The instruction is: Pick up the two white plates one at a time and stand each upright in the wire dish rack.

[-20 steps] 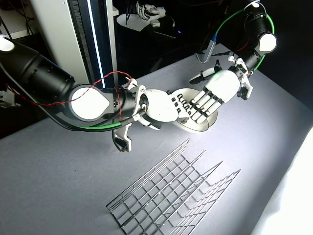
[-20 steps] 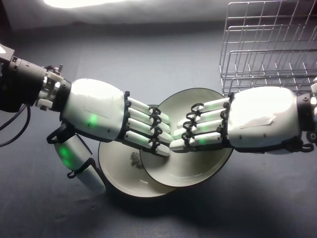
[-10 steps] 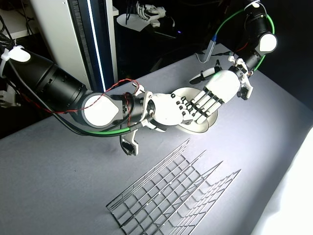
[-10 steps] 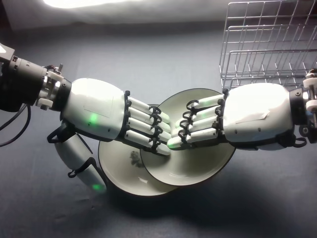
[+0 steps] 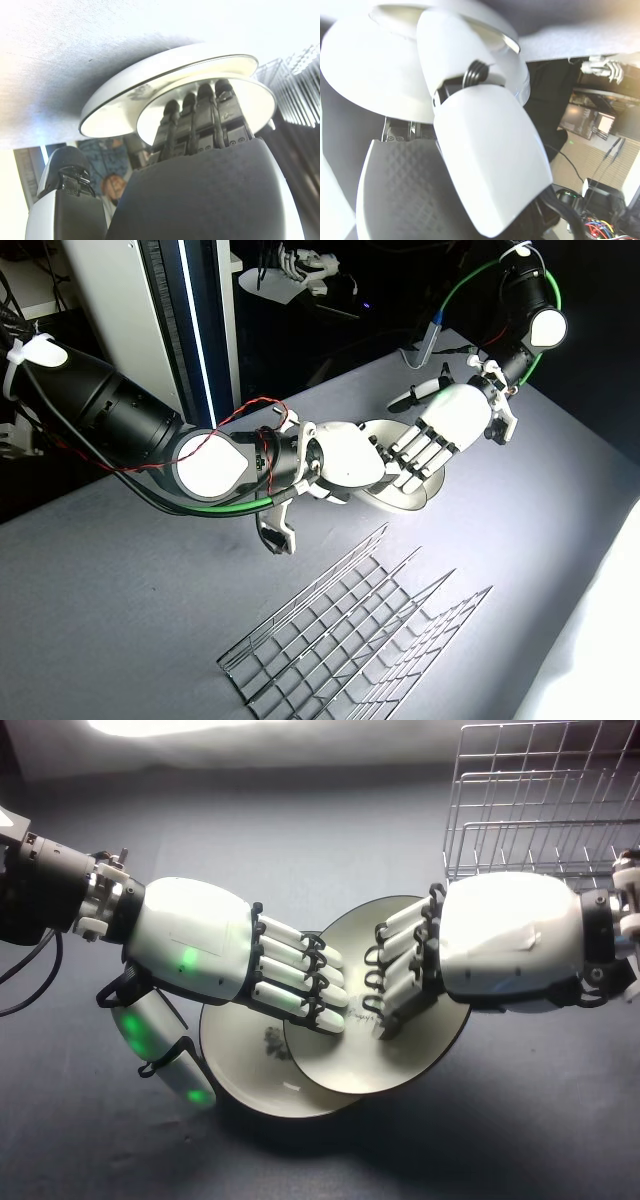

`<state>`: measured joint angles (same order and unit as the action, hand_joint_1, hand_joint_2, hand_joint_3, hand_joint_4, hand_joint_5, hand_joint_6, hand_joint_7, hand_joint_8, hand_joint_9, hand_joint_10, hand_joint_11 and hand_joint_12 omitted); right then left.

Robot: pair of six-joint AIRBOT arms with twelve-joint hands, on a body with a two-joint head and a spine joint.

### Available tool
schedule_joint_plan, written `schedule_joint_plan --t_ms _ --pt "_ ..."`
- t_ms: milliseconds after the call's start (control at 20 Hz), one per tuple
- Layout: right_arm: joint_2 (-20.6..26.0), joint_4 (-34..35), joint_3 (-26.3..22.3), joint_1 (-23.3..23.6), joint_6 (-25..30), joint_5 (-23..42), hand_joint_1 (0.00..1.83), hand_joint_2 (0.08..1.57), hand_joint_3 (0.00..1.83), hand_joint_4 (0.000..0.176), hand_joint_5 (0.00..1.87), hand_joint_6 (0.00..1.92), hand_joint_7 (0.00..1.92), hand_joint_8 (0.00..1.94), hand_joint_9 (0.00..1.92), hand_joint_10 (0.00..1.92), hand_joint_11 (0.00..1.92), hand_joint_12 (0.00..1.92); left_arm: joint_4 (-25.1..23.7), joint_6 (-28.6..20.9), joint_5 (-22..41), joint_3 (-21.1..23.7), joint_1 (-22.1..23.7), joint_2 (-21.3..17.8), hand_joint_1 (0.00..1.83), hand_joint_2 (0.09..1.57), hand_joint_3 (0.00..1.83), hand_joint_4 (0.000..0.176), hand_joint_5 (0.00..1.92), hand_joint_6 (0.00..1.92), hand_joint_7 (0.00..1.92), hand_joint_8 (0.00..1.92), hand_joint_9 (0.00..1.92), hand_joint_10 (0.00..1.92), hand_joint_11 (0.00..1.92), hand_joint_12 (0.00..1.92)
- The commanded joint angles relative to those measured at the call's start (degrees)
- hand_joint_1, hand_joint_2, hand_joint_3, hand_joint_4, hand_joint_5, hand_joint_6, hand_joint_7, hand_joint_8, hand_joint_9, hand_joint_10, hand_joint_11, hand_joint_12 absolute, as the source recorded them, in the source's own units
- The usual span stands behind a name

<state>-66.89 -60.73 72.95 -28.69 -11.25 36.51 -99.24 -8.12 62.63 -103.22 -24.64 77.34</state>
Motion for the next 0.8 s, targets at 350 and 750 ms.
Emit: schedule_joint_plan --t_ms 350,750 --pt "1.55 0.72 0.26 1.72 0.29 2.4 1.39 1.08 0.0 0.0 0.92 0.97 1.11 0.76 1.0 1.06 0.95 1.05 4.7 -1.71 -3.19 0.87 -0.08 -3.39 0.0 1.1 0.0 0.0 0.0 0.0 0.0 0.0 0.0 0.0 0.0 0.0" --pt "5.88 5.59 -3.05 4.98 0.32 6.15 1.39 1.09 0.0 0.0 0.92 0.98 1.08 0.79 0.99 1.1 0.91 1.13 6.93 -4.2 -2.32 2.21 6.29 -9.66 0.0 1.08 0.0 0.0 0.01 0.0 0.0 0.0 0.0 0.0 0.0 0.0"
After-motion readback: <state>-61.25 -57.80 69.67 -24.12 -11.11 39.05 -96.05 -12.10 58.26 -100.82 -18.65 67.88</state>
